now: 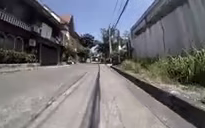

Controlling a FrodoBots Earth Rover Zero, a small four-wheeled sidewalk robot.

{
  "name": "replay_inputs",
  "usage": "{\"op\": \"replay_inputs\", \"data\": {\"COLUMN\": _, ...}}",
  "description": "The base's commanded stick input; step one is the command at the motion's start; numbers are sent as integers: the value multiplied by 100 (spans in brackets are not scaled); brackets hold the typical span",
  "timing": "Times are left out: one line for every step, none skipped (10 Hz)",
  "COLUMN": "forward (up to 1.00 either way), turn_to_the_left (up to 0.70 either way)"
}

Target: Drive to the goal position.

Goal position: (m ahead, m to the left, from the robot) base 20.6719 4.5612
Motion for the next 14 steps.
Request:
{"op": "replay_inputs", "data": {"forward": 100, "turn_to_the_left": 0}}
{"op": "replay_inputs", "data": {"forward": 100, "turn_to_the_left": 0}}
{"op": "replay_inputs", "data": {"forward": 100, "turn_to_the_left": 0}}
{"op": "replay_inputs", "data": {"forward": 100, "turn_to_the_left": 0}}
{"op": "replay_inputs", "data": {"forward": 100, "turn_to_the_left": 0}}
{"op": "replay_inputs", "data": {"forward": 100, "turn_to_the_left": 0}}
{"op": "replay_inputs", "data": {"forward": 100, "turn_to_the_left": 0}}
{"op": "replay_inputs", "data": {"forward": 100, "turn_to_the_left": 0}}
{"op": "replay_inputs", "data": {"forward": 100, "turn_to_the_left": 0}}
{"op": "replay_inputs", "data": {"forward": 100, "turn_to_the_left": 0}}
{"op": "replay_inputs", "data": {"forward": 100, "turn_to_the_left": 0}}
{"op": "replay_inputs", "data": {"forward": 100, "turn_to_the_left": 0}}
{"op": "replay_inputs", "data": {"forward": 100, "turn_to_the_left": 0}}
{"op": "replay_inputs", "data": {"forward": 100, "turn_to_the_left": 0}}
